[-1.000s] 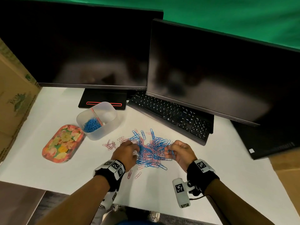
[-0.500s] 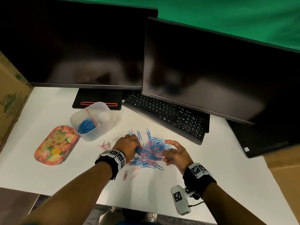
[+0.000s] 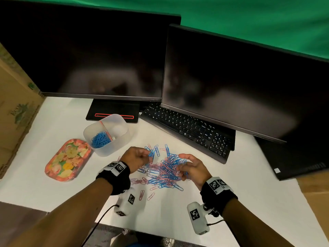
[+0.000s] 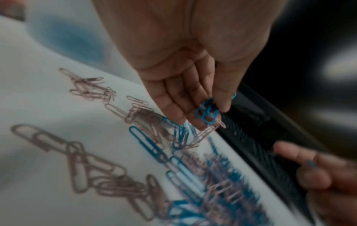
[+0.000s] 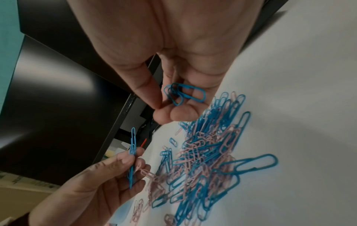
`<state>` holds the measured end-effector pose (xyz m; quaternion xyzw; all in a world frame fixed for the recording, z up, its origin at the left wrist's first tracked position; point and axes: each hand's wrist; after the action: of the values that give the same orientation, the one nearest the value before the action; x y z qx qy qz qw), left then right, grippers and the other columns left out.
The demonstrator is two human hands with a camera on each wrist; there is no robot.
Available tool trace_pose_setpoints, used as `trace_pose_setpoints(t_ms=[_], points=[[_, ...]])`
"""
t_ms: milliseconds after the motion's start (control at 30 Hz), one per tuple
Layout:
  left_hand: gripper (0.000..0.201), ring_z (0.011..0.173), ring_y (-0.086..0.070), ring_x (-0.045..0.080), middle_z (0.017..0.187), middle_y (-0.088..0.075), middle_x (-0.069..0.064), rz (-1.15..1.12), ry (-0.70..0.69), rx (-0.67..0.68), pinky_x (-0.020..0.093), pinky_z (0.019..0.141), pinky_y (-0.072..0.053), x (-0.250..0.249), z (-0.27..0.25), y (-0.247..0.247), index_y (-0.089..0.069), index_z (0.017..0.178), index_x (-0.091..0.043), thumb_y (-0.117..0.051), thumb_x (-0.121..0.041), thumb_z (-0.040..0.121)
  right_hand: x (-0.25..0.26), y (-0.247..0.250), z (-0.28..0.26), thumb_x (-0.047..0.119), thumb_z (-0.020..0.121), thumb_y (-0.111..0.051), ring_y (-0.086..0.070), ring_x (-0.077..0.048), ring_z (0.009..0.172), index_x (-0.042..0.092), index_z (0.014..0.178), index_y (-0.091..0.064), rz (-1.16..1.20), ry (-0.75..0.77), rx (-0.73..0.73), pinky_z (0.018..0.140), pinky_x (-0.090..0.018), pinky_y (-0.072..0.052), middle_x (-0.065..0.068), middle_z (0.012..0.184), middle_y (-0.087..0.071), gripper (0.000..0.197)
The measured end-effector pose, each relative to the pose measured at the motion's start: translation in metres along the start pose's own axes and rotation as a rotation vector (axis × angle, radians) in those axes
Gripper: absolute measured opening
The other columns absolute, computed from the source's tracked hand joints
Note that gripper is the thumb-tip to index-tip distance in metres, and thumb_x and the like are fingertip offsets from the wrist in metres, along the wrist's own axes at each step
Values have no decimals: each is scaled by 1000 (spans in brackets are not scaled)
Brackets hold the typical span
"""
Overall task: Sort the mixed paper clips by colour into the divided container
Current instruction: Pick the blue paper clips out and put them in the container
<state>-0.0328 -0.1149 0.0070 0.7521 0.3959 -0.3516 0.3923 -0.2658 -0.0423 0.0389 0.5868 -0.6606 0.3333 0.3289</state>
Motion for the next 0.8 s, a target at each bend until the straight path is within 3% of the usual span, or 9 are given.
trace_pose_setpoints(t_ms=[167,333,467,533,600,700,800], points=[[24,80,-66,18,93,-75,12,-366,87,36,29,73,-57,-13,-11,8,-69,107,-6,-71,-10,83,13,-18,9,-11,86,-53,-51,-21,52,4,112,-59,-35,-6,50,50,-28,-40,-16,74,-63,31],[23,96,-67,27,97,-74,14,-466,83,51,47,94,-52,-22,-14,17,-70,104,-3,-71,-14,83,24,-32,16,-8,88,-50,-51,-19,53,6,111,-59,-108,-35,67,48,-28,-37,-13,73,-63,28],[22,110,-63,22,105,-74,6,-428,63,35,43,99,-49,-30,-14,19,-74,101,-9,-72,-21,83,28,-40,20,-4,90,-50,-49,-17,50,7,109,-61,-204,-40,59,45,-25,-34,-9,71,-64,25],[22,110,-63,20,106,-74,4,-424,56,40,40,99,-48,-35,-14,19,-74,102,-10,-70,-23,84,29,-43,22,0,91,-52,-47,-15,48,10,107,-62,-256,-33,57,44,-24,-34,-7,68,-63,21],[21,104,-65,21,105,-74,7,-455,58,60,36,93,-48,-40,-14,18,-73,103,-8,-65,-21,88,31,-47,24,5,93,-52,-47,-14,47,12,104,-64,-257,-37,55,43,-23,-34,-6,68,-62,18],[16,80,-69,20,95,-74,15,-568,83,44,27,70,-52,-48,-16,22,-70,99,-4,-61,-15,90,36,-55,27,7,95,-50,-50,-18,48,8,101,-63,-150,-61,48,44,-23,-37,-11,69,-61,14],[16,64,-67,19,82,-72,12,-530,91,-45,24,53,-49,-53,-17,38,-69,92,-4,-58,-15,93,50,-71,32,5,96,-48,-53,-22,52,6,103,-57,-72,-76,64,45,-25,-43,-14,71,-60,12]])
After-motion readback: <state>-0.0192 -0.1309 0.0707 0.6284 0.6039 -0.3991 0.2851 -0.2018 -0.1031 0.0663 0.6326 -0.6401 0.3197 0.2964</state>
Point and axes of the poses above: each hand's wrist, its own z-axis towards the middle knuckle, its own y-axis out of the back of the hand, x = y × z
